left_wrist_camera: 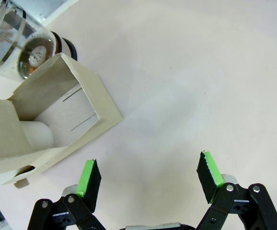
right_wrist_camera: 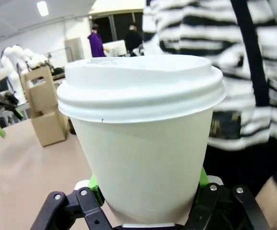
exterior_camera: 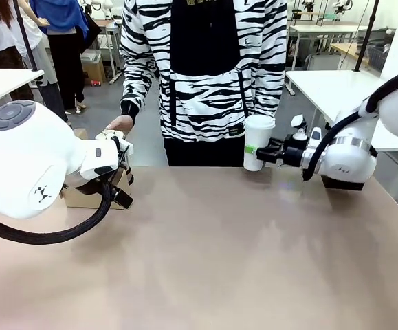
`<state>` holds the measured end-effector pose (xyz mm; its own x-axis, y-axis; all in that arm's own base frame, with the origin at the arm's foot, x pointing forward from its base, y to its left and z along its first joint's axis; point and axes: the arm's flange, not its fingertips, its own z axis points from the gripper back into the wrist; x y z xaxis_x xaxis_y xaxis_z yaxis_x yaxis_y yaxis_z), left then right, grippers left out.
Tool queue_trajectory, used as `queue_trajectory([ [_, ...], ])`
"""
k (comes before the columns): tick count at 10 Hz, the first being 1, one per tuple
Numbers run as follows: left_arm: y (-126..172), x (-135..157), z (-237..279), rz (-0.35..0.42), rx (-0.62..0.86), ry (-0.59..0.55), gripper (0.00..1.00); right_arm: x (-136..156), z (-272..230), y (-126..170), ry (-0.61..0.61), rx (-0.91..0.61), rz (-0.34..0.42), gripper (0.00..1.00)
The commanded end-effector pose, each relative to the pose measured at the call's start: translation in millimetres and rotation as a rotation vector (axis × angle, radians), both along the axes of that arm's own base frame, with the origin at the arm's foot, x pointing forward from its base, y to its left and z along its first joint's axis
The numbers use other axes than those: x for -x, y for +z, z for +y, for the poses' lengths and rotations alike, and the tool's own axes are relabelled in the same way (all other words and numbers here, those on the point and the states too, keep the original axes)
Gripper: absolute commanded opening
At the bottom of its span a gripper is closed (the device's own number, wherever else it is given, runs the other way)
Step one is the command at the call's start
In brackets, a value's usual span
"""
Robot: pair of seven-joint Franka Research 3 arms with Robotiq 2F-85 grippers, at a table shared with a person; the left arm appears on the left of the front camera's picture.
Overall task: Pour a drink into a cup and package it in a carrier.
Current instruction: When a person places the Paper Cup Lid on the 600 ml Paper Cup , lift the 600 ml Paper Cup.
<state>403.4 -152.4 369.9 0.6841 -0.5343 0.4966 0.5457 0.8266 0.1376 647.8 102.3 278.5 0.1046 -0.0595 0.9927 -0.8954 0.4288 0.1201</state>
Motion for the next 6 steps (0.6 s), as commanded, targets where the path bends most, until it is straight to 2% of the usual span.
queue_trajectory([
  [1, 0, 0, 0, 0.000, 0.003, 0.000, 1.00, 28, -21, 86, 0.015, 0.004, -0.014, 0.80],
  [3, 0, 0, 0, 0.000, 0.003, 0.000, 1.00, 55, -40, 155, 0.033, -0.011, -0.007, 0.80],
  [4, 0, 0, 0, 0.000, 0.003, 0.000, 1.00, 73, -48, 185, 0.023, 0.002, -0.027, 0.80],
  [6, 0, 0, 0, 0.000, 0.003, 0.000, 1.00, 115, -58, 237, 0.049, -0.012, -0.048, 0.80],
])
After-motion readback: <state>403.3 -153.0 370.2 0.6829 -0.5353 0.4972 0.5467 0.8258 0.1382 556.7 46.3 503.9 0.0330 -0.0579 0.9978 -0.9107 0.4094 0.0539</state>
